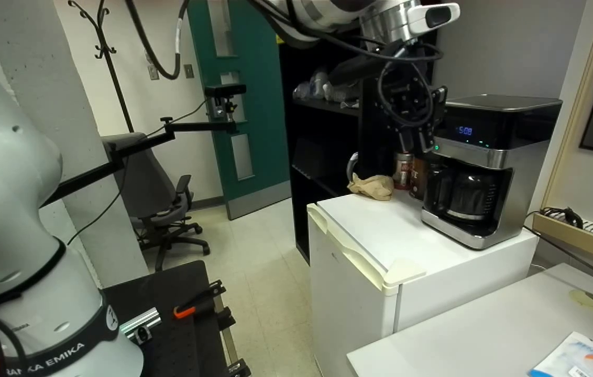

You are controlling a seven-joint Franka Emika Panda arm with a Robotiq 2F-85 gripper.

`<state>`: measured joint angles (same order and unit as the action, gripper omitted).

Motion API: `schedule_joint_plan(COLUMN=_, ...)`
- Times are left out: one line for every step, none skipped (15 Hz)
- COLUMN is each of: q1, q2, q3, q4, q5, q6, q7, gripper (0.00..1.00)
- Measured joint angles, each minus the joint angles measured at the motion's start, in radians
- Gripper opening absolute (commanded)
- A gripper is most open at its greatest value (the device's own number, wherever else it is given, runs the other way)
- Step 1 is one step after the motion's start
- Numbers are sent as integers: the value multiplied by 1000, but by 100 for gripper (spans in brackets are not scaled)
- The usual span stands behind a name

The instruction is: Press a button on the coffeemaker.

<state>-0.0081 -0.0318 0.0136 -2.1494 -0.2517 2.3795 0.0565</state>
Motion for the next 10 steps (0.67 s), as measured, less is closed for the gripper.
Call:
schedule_joint_plan(q1=1, q2=30, q3=4, q4=13, q5=-61, q6=48, q7=21, gripper=5)
schedule_joint_plan(q1=3, q2=61, q3=5, q4=28, q5=-126, q6=94, q7=48, gripper=1)
schedule_joint_plan(q1=4, q2=92, q3=5, q4=46, q5=-191, q6=134, q7=76, gripper=0)
schedule_joint_plan(q1=6, q2=123, q3=3, q4=67, q5=-251, q6=167, q7=105, gripper=0)
schedule_joint_plan(q1=9, q2=155, q3=-2, q4=92, q5=-305, q6=196, q7=134, gripper=0)
schedule_joint_plan(q1=14, q2=186, q3=-9, q4=119, q5=-348, q6=220, q7=157, gripper=1)
schedule_joint_plan(q1=19, q2=217, q3=-17, q4=148, q5=-382, q6=240, q7=174, gripper=0)
schedule_joint_plan(q1=26, q2=249, q3=-26, q4=178, q5=-411, q6=258, q7=189, gripper=0)
schedule_joint_plan(q1=35, q2=279, q3=-36, q4=208, q5=-434, q6=273, q7=202, gripper=0)
schedule_joint_plan(q1=44, q2=309, q3=-46, q4=240, q5=-450, q6=285, q7=210, gripper=0)
